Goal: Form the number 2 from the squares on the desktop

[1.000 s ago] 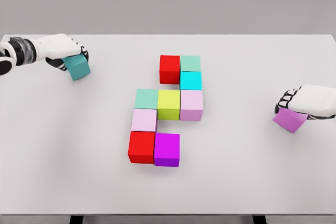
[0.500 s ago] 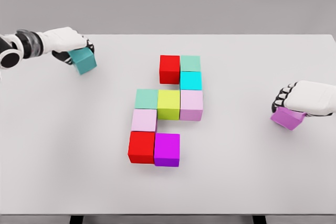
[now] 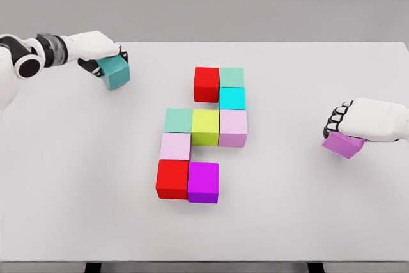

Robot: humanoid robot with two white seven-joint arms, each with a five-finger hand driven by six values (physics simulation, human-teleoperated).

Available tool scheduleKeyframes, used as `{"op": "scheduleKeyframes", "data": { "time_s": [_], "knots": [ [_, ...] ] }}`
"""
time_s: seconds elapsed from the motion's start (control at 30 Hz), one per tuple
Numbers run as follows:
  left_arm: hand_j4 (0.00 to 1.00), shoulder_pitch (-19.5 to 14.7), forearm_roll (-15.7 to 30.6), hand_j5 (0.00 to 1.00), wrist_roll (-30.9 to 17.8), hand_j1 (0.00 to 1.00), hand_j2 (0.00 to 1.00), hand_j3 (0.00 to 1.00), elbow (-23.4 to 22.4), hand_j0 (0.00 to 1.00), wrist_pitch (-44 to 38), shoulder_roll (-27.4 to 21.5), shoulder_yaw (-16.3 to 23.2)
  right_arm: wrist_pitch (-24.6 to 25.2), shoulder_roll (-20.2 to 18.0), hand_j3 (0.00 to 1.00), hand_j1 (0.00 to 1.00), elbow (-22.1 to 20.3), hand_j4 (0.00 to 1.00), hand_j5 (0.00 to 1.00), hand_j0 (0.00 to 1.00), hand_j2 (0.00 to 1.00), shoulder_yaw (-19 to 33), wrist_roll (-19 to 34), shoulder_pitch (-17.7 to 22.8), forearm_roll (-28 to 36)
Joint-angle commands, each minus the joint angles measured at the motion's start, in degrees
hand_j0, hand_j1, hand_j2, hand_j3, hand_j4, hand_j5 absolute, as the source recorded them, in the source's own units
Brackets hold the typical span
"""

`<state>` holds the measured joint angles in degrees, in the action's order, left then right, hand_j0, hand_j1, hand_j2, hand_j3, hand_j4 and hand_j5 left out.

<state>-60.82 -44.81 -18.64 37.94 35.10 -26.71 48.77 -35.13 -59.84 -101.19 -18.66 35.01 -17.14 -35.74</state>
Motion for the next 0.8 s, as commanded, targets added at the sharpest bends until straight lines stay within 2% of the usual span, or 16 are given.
{"op": "scheduleKeyframes", "data": {
  "time_s": [0.0, 0.57, 0.77],
  "knots": [
    [0.64, 0.0, 0.2, 0.64, 0.0, 0.64, 0.64, 0.64, -0.6, 0.64, -0.1, 0.8, -0.3, 0.1, -0.1, 0.57, 0.57, -0.1, 0.57, 0.57, 0.57, 0.57, -0.1, 0.0, 0.0, 0.2],
    [0.64, -1.8, 0.2, 0.64, 0.0, 0.64, 0.64, 0.64, -3.0, 0.64, -0.1, 6.0, -0.7, 0.1, 0.1, 0.57, 0.57, -0.1, 0.57, 0.57, 0.57, 0.57, -1.1, -0.1, -0.2, 0.7],
    [0.64, -2.2, 0.2, 0.64, 0.0, 0.64, 0.64, 0.64, -3.5, 0.64, -0.1, 7.4, -0.9, 0.1, 0.1, 0.57, 0.57, -0.1, 0.57, 0.57, 0.57, 0.57, -4.1, -0.2, -2.6, 0.7]
  ]
}}
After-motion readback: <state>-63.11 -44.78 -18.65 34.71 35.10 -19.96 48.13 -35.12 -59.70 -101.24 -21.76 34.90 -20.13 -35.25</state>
